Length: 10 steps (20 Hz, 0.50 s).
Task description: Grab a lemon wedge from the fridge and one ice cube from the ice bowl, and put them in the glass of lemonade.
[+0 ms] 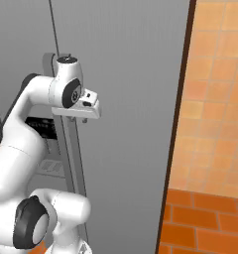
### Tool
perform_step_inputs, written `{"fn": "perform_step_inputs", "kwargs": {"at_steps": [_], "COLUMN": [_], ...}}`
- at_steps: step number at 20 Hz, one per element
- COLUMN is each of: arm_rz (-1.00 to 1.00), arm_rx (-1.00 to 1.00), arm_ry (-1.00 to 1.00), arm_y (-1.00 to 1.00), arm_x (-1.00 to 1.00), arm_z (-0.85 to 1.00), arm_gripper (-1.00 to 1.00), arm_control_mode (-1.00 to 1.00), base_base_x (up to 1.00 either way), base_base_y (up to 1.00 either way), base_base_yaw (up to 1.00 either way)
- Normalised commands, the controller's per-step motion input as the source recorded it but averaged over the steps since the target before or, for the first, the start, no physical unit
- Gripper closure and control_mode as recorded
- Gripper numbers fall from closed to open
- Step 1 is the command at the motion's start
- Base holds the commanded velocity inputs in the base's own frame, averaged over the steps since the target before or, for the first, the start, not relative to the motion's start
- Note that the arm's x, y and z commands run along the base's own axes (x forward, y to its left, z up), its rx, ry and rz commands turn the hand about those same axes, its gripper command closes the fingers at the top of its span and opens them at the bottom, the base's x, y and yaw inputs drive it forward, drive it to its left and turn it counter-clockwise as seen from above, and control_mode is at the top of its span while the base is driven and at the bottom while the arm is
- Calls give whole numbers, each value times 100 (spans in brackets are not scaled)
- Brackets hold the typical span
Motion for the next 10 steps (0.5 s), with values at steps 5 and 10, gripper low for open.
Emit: {"fn": "perform_step_inputs", "kwargs": {"at_steps": [5, 10], "arm_rz": [-5, -5], "arm_rx": [7, 14], "arm_ry": [-2, 20], "arm_y": [0, 1], "arm_x": [-55, -60], "arm_z": [-11, -52], "arm_gripper": [-100, -100], "arm_control_mode": [-100, -100], "base_base_x": [0, 0], "base_base_y": [0, 0], "base_base_yaw": [0, 0]}}
